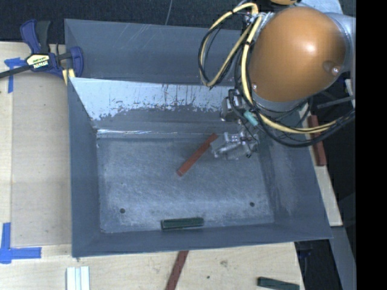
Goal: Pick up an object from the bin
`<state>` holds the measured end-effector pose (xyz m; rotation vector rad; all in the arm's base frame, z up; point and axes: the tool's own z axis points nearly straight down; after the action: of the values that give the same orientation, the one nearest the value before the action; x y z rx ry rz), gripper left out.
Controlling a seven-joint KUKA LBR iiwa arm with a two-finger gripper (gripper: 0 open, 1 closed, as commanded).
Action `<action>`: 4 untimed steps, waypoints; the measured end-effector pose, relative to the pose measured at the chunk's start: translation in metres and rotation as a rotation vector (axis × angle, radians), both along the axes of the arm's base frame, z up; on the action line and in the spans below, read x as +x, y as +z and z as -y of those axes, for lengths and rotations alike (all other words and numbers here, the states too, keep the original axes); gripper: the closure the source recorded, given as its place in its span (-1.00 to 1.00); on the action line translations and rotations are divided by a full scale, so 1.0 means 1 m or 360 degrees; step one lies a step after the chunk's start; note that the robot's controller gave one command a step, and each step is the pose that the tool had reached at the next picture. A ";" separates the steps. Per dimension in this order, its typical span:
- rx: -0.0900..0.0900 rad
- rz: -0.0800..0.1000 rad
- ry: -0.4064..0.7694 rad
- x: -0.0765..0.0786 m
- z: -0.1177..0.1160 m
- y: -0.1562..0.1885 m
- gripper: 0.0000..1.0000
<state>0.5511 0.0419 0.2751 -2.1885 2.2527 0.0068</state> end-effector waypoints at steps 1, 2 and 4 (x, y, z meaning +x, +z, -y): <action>-0.0001 0.0005 -0.0209 0.075 -0.027 -0.116 -1.00; -0.0001 -0.0001 -0.0208 0.072 -0.027 -0.115 -1.00; -0.0004 0.0002 -0.0063 0.056 -0.022 -0.205 1.00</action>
Offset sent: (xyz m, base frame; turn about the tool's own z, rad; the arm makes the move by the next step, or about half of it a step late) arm 0.0000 0.0000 0.0000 0.0000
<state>0.6072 0.0644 0.0703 -2.1439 2.2960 0.0024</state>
